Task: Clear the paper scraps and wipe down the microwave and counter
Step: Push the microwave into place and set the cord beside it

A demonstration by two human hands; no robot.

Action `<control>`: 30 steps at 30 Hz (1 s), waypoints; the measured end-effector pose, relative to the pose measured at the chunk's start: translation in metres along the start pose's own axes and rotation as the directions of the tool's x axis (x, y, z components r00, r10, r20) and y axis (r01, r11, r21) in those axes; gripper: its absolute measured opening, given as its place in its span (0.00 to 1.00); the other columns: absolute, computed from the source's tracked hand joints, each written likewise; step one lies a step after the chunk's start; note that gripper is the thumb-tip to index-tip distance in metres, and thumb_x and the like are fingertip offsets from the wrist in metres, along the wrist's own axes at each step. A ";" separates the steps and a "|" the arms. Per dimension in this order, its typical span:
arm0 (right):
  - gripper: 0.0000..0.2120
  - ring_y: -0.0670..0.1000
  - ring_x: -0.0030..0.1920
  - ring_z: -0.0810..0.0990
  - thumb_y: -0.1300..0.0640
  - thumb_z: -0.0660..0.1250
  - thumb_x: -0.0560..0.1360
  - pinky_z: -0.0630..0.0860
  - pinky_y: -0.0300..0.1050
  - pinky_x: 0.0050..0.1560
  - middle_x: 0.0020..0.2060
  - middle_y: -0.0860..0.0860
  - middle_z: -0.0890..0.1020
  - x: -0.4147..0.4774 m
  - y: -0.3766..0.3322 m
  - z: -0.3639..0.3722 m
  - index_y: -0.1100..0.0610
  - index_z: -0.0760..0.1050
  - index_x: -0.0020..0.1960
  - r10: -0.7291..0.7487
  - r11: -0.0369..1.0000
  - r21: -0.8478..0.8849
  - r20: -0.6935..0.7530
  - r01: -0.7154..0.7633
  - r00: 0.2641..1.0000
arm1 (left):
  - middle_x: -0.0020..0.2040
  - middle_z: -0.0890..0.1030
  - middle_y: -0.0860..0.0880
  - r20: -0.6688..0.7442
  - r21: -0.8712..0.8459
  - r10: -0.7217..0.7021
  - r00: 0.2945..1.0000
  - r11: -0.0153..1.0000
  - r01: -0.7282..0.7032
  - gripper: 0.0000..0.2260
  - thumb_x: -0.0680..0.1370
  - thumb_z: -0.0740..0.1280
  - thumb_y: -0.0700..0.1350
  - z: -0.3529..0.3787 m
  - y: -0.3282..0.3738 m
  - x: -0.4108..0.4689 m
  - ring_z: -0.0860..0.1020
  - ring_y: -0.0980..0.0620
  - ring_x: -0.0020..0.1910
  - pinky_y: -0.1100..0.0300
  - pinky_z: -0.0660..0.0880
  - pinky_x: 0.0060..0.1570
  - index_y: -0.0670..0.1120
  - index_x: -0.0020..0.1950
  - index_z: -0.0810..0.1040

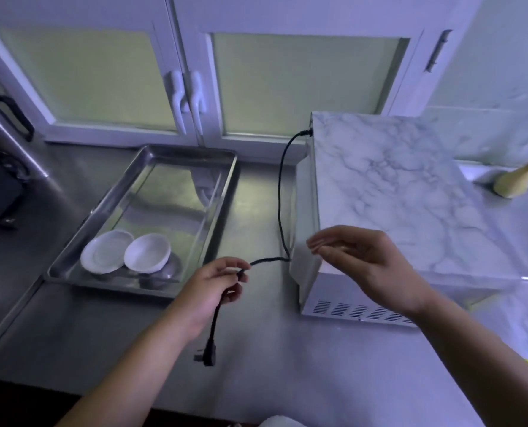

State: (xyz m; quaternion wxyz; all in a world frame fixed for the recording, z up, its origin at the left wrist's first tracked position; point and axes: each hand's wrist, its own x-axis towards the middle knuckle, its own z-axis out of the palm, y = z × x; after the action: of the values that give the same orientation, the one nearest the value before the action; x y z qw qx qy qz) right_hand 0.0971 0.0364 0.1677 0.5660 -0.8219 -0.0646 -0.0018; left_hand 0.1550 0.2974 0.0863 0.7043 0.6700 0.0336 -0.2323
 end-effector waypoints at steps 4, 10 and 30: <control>0.06 0.45 0.52 0.83 0.58 0.69 0.79 0.77 0.37 0.54 0.48 0.45 0.86 0.018 0.004 -0.064 0.51 0.84 0.51 -0.022 0.995 -0.101 -0.042 0.018 0.999 | 0.48 0.84 0.46 -0.033 -0.184 -0.034 0.999 0.983 0.027 0.15 0.78 0.62 0.30 0.061 0.025 -0.010 0.81 0.51 0.46 0.51 0.80 0.50 0.45 0.48 0.86; 0.06 0.48 0.58 0.79 0.53 0.68 0.78 0.73 0.45 0.60 0.57 0.47 0.81 0.069 0.050 -0.158 0.46 0.82 0.53 0.011 0.915 -0.398 -0.122 -0.059 0.992 | 0.52 0.82 0.67 -0.104 -0.051 0.138 0.985 0.988 -0.144 0.20 0.76 0.68 0.36 0.144 0.038 -0.010 0.81 0.64 0.52 0.54 0.77 0.54 0.55 0.64 0.77; 0.35 0.57 0.75 0.63 0.30 0.46 0.76 0.55 0.69 0.72 0.73 0.58 0.68 0.294 0.158 -0.263 0.53 0.65 0.72 0.118 0.471 -0.851 -0.202 -0.234 0.972 | 0.58 0.76 0.55 -0.660 0.372 0.494 0.565 0.869 -0.326 0.26 0.77 0.69 0.41 0.236 0.004 0.040 0.78 0.55 0.58 0.58 0.75 0.56 0.71 0.60 0.68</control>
State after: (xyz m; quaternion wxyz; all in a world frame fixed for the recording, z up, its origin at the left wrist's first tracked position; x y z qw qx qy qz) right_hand 0.4243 -0.2331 0.1381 0.0741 -0.9950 0.0627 -0.0231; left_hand 0.1301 0.0595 0.0992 0.5894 0.7638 0.1331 0.2271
